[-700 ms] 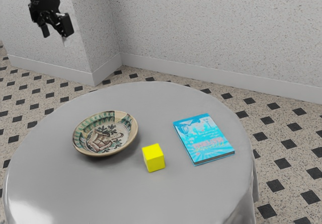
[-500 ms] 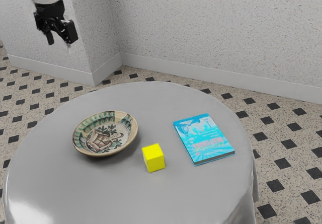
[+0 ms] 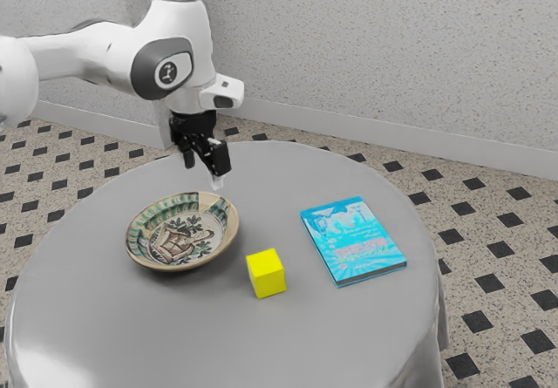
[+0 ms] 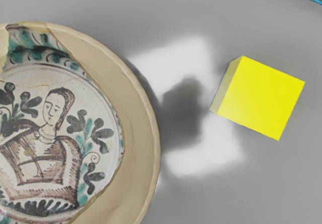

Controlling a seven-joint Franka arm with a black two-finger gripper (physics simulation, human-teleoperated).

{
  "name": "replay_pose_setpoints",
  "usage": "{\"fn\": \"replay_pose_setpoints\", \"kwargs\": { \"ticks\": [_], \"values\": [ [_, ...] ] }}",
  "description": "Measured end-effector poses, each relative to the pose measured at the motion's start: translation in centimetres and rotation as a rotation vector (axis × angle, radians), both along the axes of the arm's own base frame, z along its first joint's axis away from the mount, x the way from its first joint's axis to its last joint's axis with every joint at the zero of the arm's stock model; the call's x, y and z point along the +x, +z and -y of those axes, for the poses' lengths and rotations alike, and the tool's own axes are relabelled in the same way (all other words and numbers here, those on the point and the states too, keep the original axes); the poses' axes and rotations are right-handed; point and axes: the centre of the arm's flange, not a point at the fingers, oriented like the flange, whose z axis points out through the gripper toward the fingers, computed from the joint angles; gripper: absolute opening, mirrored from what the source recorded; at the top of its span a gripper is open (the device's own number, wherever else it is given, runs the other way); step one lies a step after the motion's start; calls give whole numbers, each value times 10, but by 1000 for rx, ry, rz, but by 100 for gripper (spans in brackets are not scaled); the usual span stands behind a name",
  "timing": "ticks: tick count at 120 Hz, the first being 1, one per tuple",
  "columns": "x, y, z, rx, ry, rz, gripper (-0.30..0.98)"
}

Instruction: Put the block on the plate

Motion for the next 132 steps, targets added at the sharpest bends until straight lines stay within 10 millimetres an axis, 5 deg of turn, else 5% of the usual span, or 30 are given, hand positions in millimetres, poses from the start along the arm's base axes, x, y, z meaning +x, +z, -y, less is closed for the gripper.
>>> {"fn": "replay_pose_setpoints", "kwargs": {
  "ticks": [60, 102, 132],
  "values": [
    [22, -105, 56, -11, -43, -37, 69],
    [-2, -128, 93, -6, -111, -41, 69],
    [-2, -144, 97, -5, -137, -40, 69]
  ]
}}
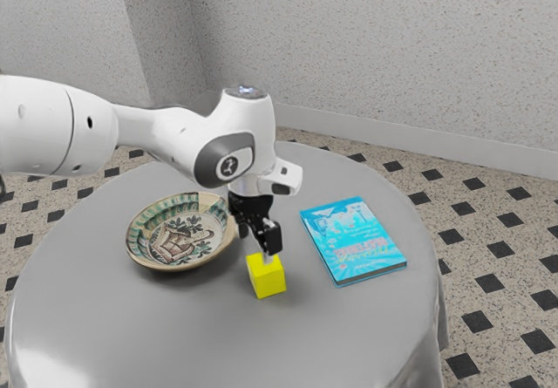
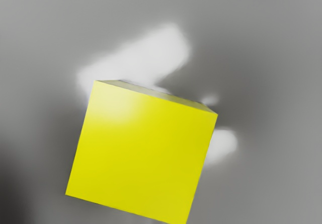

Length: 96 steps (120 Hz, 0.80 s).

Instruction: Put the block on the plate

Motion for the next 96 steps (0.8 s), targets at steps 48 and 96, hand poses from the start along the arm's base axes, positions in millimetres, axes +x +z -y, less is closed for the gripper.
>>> {"fn": "replay_pose_setpoints", "kwargs": {
  "ticks": [48, 96],
  "values": [
    [14, -42, -2, -14, -86, -19, 69],
    [27, -57, 1, -18, -158, -12, 69]
  ]
}}
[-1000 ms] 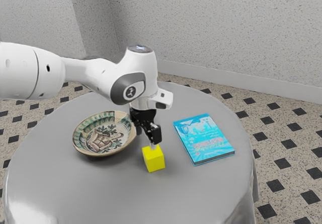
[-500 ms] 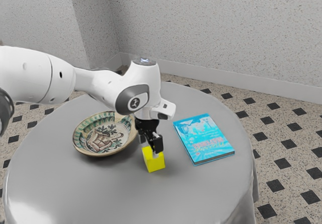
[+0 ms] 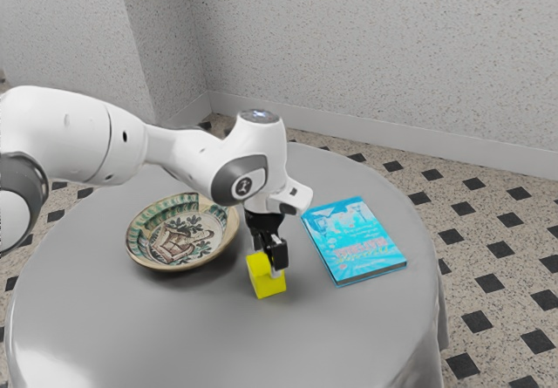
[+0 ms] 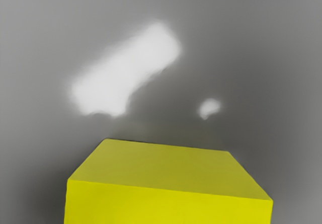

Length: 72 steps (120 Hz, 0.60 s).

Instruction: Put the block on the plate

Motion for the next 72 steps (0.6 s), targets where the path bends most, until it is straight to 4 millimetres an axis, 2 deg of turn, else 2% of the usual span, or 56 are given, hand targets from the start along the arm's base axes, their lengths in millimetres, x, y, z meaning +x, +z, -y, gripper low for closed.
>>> {"fn": "replay_pose_setpoints", "kwargs": {
  "ticks": [20, 72],
  "values": [
    [-1, -9, 3, -1, -17, -13, 67],
    [-3, -14, 4, -2, -25, -16, 43]
  ]
}}
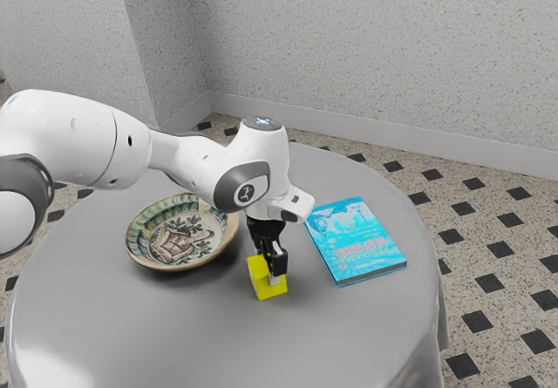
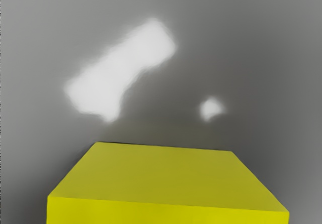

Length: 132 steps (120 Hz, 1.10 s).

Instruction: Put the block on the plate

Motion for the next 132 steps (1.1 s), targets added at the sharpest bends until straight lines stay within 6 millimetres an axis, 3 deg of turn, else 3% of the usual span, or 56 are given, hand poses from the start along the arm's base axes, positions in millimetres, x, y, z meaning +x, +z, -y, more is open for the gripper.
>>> {"fn": "replay_pose_setpoints", "kwargs": {
  "ticks": [28, 56, 101, 132],
  "values": [
    [1, 5, 1, 3, -3, 12, 39],
    [-2, 26, 5, 7, -7, 43, 37],
    [-22, 89, 4, 21, -2, 93, 36],
    [-25, 106, -24, 58, 43, 78, 37]
  ]
}}
